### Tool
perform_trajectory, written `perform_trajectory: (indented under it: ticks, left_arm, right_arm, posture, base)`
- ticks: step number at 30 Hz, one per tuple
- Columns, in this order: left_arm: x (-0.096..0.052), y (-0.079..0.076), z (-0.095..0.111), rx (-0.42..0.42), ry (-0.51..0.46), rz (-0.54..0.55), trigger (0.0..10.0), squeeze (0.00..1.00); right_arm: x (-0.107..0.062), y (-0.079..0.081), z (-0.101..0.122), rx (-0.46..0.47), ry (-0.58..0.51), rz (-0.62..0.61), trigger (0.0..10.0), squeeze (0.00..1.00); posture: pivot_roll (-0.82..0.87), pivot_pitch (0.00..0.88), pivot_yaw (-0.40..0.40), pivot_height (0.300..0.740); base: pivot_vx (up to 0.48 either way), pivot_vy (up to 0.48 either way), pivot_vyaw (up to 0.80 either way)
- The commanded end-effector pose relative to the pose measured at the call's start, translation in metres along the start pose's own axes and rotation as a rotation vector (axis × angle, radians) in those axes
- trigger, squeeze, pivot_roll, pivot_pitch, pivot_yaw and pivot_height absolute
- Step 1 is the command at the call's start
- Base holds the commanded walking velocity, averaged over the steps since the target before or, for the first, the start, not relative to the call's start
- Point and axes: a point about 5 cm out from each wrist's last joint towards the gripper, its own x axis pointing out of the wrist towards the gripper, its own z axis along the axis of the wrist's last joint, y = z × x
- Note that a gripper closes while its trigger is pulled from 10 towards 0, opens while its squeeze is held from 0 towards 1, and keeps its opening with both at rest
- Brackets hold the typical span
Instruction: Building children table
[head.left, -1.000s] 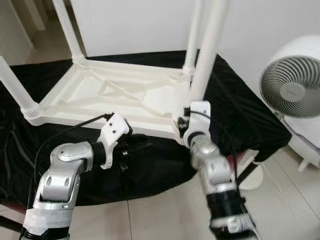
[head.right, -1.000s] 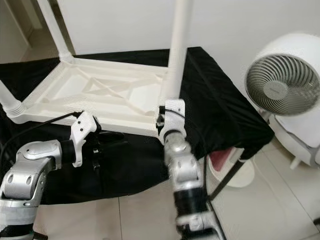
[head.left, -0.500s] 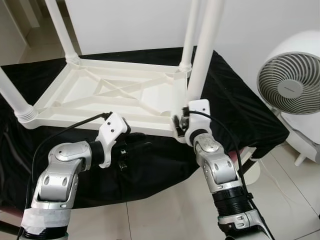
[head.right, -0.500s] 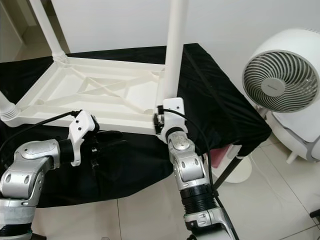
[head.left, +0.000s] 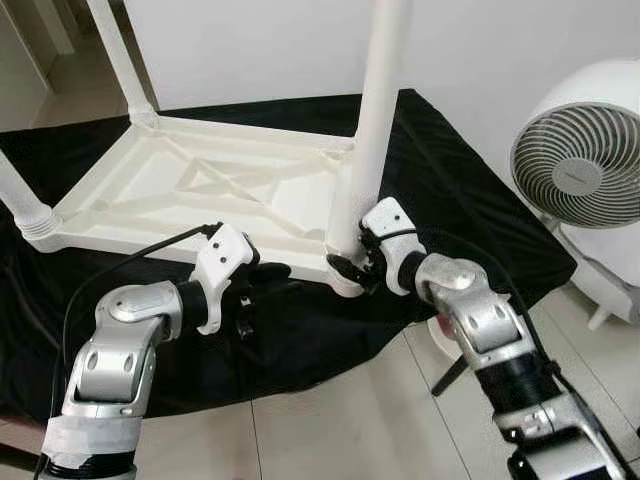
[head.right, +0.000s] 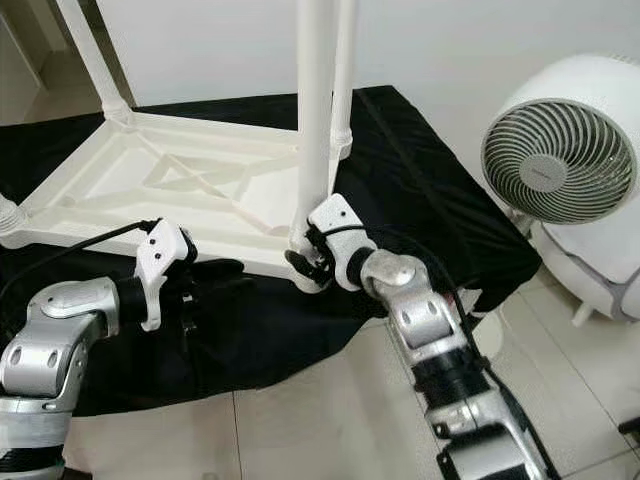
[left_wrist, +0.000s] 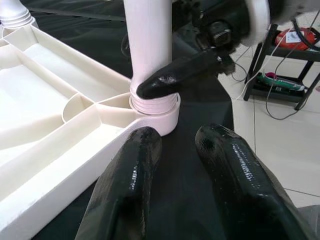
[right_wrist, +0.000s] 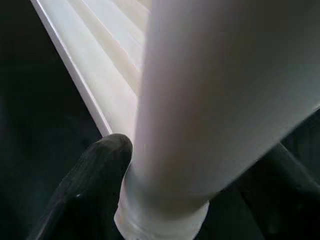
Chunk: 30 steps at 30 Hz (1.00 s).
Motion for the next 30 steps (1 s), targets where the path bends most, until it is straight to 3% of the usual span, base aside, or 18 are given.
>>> perform_trajectory:
  ticks: [1,6,13,18,23,24,26,28,29,30]
  left_arm:
    - [-0.006,0.010,-0.003,-0.011,0.016,0.177,10.0,0.00]
    - [-0.009,0.010,-0.003,-0.016,0.019,0.188,10.0,0.00]
    - [-0.009,0.009,-0.003,-0.018,0.017,0.191,10.0,0.00]
    - [-0.009,0.009,-0.003,-0.020,0.017,0.192,10.0,0.00]
    - [-0.009,0.008,-0.003,-0.023,0.016,0.189,10.0,0.00]
    - [-0.009,0.008,-0.003,-0.023,0.016,0.189,10.0,0.00]
    - [-0.009,0.008,-0.002,-0.022,0.014,0.191,10.0,0.00]
    - [-0.009,0.008,-0.002,-0.023,0.014,0.192,10.0,0.00]
    - [-0.009,0.008,-0.002,-0.023,0.014,0.192,10.0,0.00]
    - [-0.009,0.008,-0.002,-0.023,0.014,0.193,10.0,0.00]
  right_arm:
    - [0.002,0.007,-0.004,-0.015,0.012,0.102,10.0,0.00]
    - [0.006,0.018,-0.009,-0.032,0.017,0.240,10.0,0.00]
    - [0.011,0.027,-0.009,-0.060,-0.004,0.320,10.0,0.00]
    - [0.017,0.028,-0.006,-0.078,-0.040,0.336,10.0,0.00]
    - [0.020,0.023,0.007,-0.136,-0.115,0.277,10.0,0.00]
    - [0.020,0.023,0.007,-0.136,-0.115,0.277,10.0,0.00]
    - [0.019,0.021,0.026,-0.086,-0.223,0.280,10.0,0.00]
    - [0.019,0.021,0.027,-0.077,-0.234,0.284,10.0,0.00]
    - [0.020,0.021,0.027,-0.076,-0.235,0.286,10.0,0.65]
    - [0.021,0.024,0.024,-0.063,-0.221,0.313,10.0,1.00]
  posture:
    - [-0.06,0.085,0.046,0.740]
    - [-0.05,0.086,0.043,0.740]
    - [-0.04,0.088,0.042,0.740]
    - [-0.04,0.089,0.042,0.740]
    - [-0.04,0.089,0.042,0.740]
    - [-0.04,0.089,0.042,0.740]
    - [-0.04,0.089,0.041,0.740]
    - [-0.04,0.089,0.041,0.740]
    - [-0.04,0.089,0.041,0.740]
    - [-0.04,0.089,0.041,0.740]
  base:
    - [0.000,0.000,0.00]
    - [0.000,0.000,0.00]
    - [0.000,0.000,0.00]
    - [0.000,0.000,0.00]
    - [0.000,0.000,0.00]
    - [0.000,0.000,0.00]
    - [0.000,0.000,0.00]
    - [0.000,0.000,0.00]
    - [0.000,0.000,0.00]
    - [0.000,0.000,0.00]
